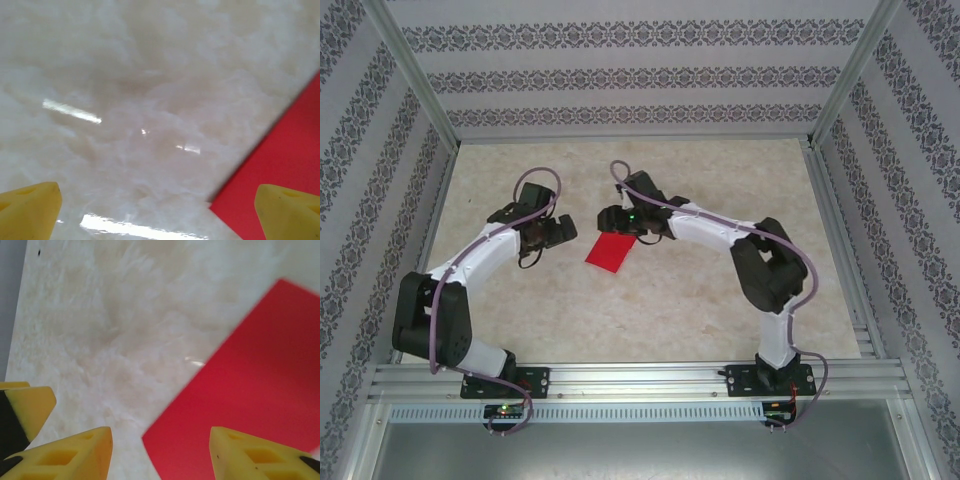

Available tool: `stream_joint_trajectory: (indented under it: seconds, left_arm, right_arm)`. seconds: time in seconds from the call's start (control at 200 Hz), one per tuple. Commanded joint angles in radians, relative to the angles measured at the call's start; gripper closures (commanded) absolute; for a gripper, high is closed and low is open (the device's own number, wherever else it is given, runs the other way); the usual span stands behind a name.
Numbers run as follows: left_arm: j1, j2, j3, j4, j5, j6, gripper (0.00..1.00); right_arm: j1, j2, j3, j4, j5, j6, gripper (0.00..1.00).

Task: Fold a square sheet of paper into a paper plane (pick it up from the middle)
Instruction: Rotate the paper at the center of the table.

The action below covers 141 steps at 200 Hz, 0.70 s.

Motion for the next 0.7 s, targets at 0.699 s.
stream_joint_trajectory:
  seconds: [0.699]
  left_arm:
    - [0.103, -0.060, -0.096, 0.126, 0.125, -0.087, 0.01]
  right_arm:
    - [0.067, 0.262, 0.247, -0.477, -0.105, -0.402, 0.47]
